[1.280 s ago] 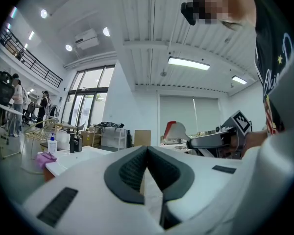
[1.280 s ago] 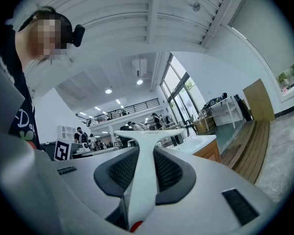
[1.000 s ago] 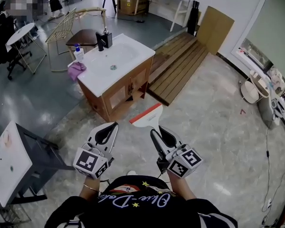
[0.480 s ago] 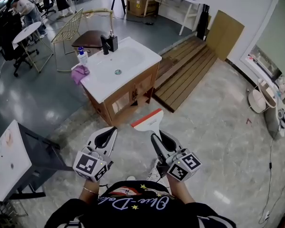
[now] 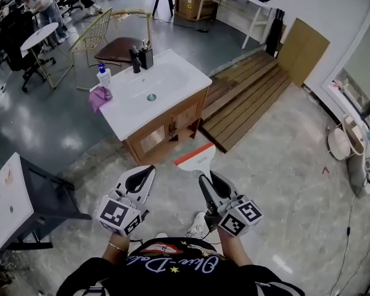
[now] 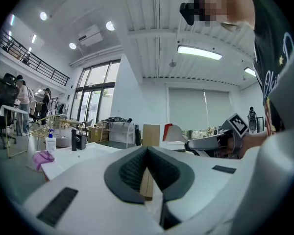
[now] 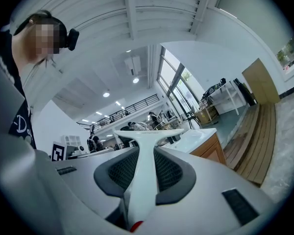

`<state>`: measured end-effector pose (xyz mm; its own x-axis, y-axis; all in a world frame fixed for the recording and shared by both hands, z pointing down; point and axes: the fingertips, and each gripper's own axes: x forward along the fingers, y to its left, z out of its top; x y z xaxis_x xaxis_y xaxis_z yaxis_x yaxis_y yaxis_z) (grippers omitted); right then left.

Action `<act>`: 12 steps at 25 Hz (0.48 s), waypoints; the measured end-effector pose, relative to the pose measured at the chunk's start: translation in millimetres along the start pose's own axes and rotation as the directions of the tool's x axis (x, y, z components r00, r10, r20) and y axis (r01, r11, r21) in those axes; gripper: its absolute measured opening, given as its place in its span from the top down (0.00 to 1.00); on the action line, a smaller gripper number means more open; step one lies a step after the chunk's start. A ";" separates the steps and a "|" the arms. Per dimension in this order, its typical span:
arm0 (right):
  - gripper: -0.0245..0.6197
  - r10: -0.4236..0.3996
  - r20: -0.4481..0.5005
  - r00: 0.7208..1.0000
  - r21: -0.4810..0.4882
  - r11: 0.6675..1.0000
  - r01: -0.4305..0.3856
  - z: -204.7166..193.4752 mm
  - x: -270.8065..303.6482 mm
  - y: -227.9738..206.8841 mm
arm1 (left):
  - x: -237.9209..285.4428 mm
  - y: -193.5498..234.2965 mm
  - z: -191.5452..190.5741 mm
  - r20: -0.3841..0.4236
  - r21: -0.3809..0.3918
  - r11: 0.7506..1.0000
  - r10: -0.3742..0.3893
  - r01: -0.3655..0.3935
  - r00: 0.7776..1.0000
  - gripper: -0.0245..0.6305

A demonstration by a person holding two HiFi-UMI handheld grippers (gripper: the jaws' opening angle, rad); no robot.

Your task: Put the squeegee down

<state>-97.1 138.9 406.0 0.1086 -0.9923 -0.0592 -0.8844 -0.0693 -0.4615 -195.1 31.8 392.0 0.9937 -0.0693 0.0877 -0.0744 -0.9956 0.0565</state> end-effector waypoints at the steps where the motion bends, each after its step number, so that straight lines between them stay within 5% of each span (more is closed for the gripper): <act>1: 0.79 0.000 0.000 1.000 0.001 1.000 0.000 3.0 0.3 -5.0 | 5.0 0.1 0.5 0.000 0.002 1.000 0.004 -0.004 1.000 0.95; 12: 0.80 0.035 0.007 0.999 0.013 0.999 -0.035 25.6 6.9 -45.1 | 47.8 -7.5 9.6 0.000 0.027 0.999 0.023 -0.023 1.000 0.95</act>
<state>-44.9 137.8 403.7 0.0808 -0.9934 -0.0813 -0.8817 -0.0332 -0.4706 -146.3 35.3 386.1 0.9918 -0.0917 0.0891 -0.0945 -0.9951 0.0276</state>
